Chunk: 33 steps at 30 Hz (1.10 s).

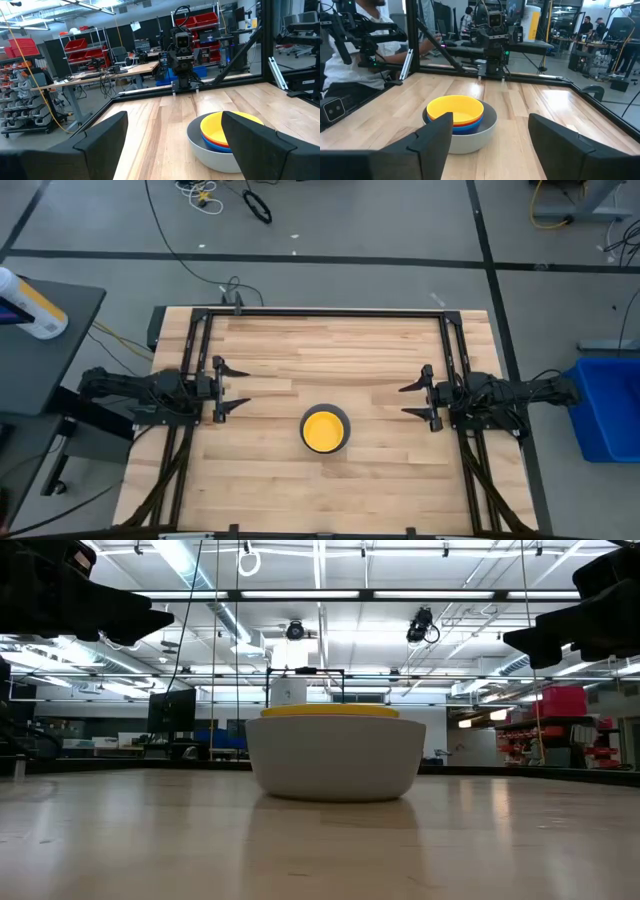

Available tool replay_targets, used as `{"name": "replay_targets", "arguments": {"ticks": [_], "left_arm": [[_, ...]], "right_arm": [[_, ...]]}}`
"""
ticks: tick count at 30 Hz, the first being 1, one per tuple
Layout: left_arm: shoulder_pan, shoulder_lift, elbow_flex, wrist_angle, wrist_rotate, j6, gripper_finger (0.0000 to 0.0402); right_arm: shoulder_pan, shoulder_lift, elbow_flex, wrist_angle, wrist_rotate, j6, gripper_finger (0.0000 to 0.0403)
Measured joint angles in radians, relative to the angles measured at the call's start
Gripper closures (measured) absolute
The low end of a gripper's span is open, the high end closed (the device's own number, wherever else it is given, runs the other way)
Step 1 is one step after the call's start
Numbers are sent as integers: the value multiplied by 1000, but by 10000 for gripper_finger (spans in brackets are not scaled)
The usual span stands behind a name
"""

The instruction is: Nest bowls inside each other

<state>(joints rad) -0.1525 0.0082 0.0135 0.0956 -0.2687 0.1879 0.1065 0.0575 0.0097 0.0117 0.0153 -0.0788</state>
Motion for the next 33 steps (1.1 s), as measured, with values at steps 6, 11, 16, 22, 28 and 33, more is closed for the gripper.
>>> {"name": "replay_targets", "arguments": {"ticks": [6,11,16,22,28,33], "left_arm": [[0,0,0,0,0,0,70],[0,0,0,0,0,0,70],[0,0,0,0,0,0,70],[0,0,0,0,0,0,70],[0,0,0,0,0,0,70],[0,0,0,0,0,0,70]], "right_arm": [[0,0,0,0,0,0,127],[0,0,0,0,0,0,136],[0,0,0,0,0,0,150],[0,0,0,0,0,0,164],[0,0,0,0,0,0,175],[0,0,0,0,0,0,182]]}}
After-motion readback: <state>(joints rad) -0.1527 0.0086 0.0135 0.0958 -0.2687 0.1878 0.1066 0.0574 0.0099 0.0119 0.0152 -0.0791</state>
